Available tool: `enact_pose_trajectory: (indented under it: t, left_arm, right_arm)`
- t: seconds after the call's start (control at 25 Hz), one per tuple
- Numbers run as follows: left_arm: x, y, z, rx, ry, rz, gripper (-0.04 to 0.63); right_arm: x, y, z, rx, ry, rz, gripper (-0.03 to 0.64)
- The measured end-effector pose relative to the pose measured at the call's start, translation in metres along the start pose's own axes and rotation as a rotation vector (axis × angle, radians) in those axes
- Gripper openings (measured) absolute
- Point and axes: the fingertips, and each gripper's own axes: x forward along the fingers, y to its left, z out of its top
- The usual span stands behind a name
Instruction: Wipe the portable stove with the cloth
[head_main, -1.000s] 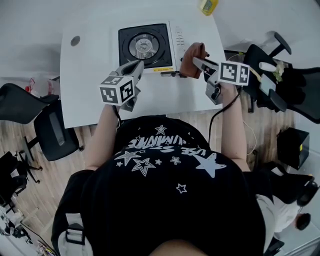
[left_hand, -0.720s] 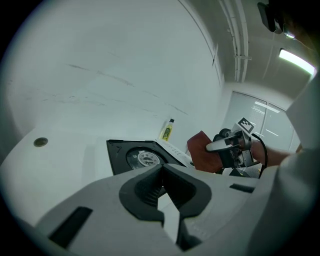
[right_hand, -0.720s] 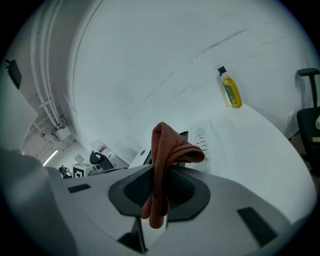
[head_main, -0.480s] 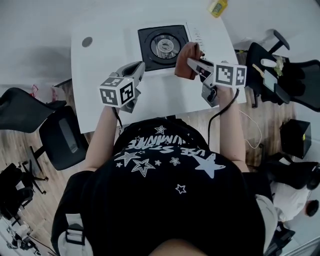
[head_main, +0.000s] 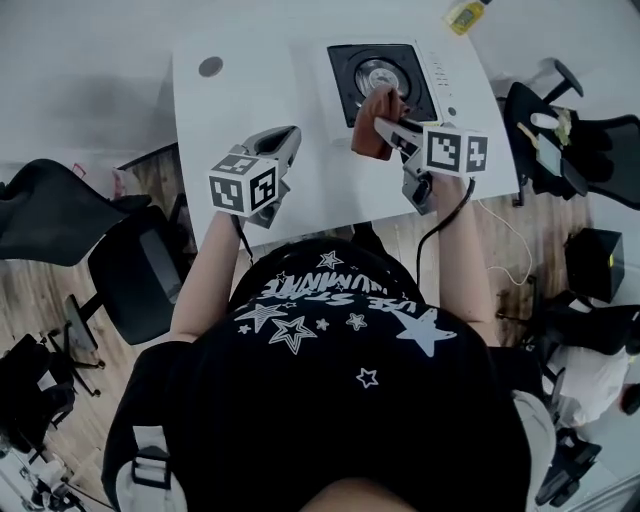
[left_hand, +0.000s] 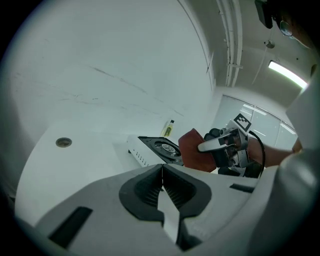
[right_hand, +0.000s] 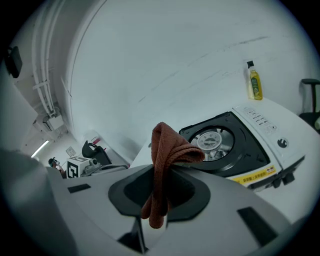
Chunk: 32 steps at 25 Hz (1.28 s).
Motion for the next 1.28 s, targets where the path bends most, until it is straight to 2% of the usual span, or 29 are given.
enact_pose_trajectory:
  t: [0.28,0.6,0.8,1.04,1.28]
  left_arm:
    - [-0.043,0.019,-0.009,0.005,0.0,-0.067,0.009]
    - [-0.076,0.015,-0.043,0.004,0.051,-0.154,0.009]
    - [-0.1,0.002,-0.065,-0.002,0.052,-0.166,0.009]
    - [-0.089,-0.002,-0.065,-0.002,0.072,-0.187,0.009]
    - [-0.094,-0.036,-0.079,0.006,0.08,-0.206,0.009]
  right_arm:
    - [0.018,0.045,-0.029,0.031,-0.038,-0.075,0.066]
    - [0.016,0.075,-0.076,0.061,-0.078,-0.182,0.066]
    - [0.004,0.089,-0.111,0.08,-0.093,-0.207,0.065]
    - [0.005,0.085,-0.119,0.104,-0.093,-0.203,0.064]
    - [-0.018,0.093,-0.152,0.091,-0.072,-0.211,0.064]
